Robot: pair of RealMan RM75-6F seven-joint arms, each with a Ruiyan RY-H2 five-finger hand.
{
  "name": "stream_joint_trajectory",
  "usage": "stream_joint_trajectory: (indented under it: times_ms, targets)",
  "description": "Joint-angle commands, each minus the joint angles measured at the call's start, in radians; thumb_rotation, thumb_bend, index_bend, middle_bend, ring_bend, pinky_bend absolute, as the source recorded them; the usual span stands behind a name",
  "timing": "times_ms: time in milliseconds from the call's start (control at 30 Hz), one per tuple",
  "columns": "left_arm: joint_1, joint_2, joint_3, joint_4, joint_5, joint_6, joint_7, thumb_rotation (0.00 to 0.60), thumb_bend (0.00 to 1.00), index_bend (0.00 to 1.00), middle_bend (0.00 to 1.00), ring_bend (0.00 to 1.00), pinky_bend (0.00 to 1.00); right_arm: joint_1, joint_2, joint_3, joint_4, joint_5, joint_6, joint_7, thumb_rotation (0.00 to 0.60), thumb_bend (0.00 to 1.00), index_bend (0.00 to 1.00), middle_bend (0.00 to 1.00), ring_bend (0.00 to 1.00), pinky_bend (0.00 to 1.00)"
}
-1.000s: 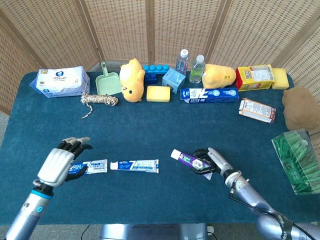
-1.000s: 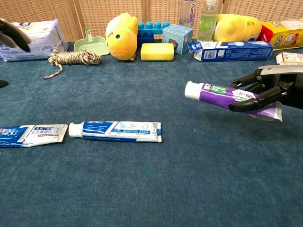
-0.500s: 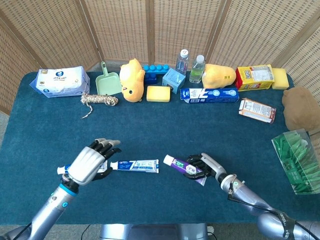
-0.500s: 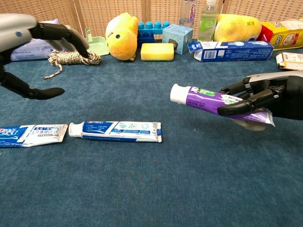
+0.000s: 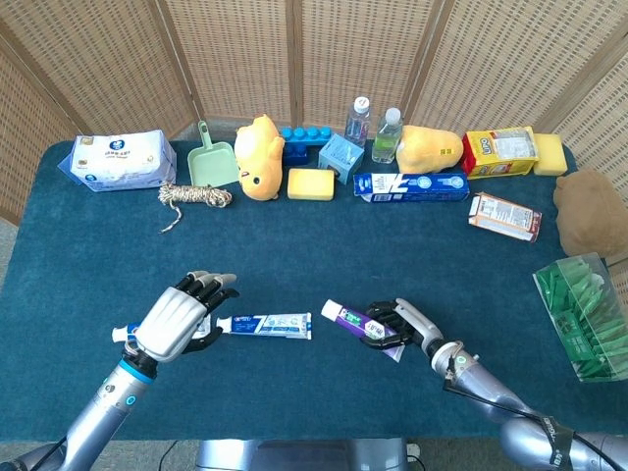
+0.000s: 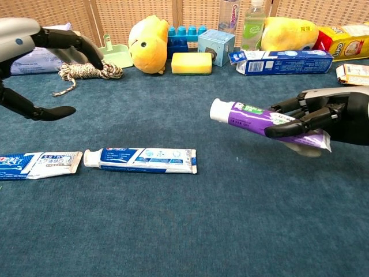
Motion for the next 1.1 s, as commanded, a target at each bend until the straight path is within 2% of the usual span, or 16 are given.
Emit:
stream_joint_trajectory:
  times_ms: [33,200,400,700,867,1100]
  targets:
    - [0.009,0.007,0.001,-0.009,-0.027,0.007,-0.012,0.6,0.26,0.27,0.23,0.24,0.23,-0.009,-0.036,-0.019,0.019,-0.041,0.085,-0.07,0.6,0.38,0.9,0.75,0.71,0.8]
    - [0.001,0.028,-0.007,-0.017,-0.094,-0.021,-0.032,0.6,0.26,0.27,0.25,0.26,0.26,-0.019,-0.08,-0.046,0.047,-0.099,0.171,-0.148,0.6,0.38,0.9,0.75,0.71,0.8]
    - [-0.035,0.048,-0.041,-0.056,-0.198,-0.078,-0.047,0.6,0.26,0.27,0.26,0.27,0.27,-0.034,-0.14,-0.077,0.088,-0.173,0.273,-0.237,0.6,0.38,0.9,0.75,0.71,0.8]
    - [-0.114,0.063,-0.084,-0.1,-0.345,-0.184,-0.058,0.6,0.26,0.3,0.27,0.28,0.28,-0.04,-0.151,-0.095,0.091,-0.214,0.293,-0.241,0.6,0.38,0.9,0.75,0.71,0.8]
    - [-0.176,0.077,-0.079,-0.061,-0.293,-0.264,-0.059,0.6,0.26,0.29,0.23,0.23,0.25,-0.034,-0.124,-0.075,0.048,-0.158,0.236,-0.164,0.6,0.38,0.9,0.75,0.71,0.8]
    - [-0.229,0.036,-0.06,0.045,-0.104,-0.258,-0.05,0.6,0.26,0.25,0.18,0.17,0.21,-0.017,-0.08,-0.052,0.0,-0.128,0.161,-0.093,0.6,0.38,0.9,0.75,0.71,0.8]
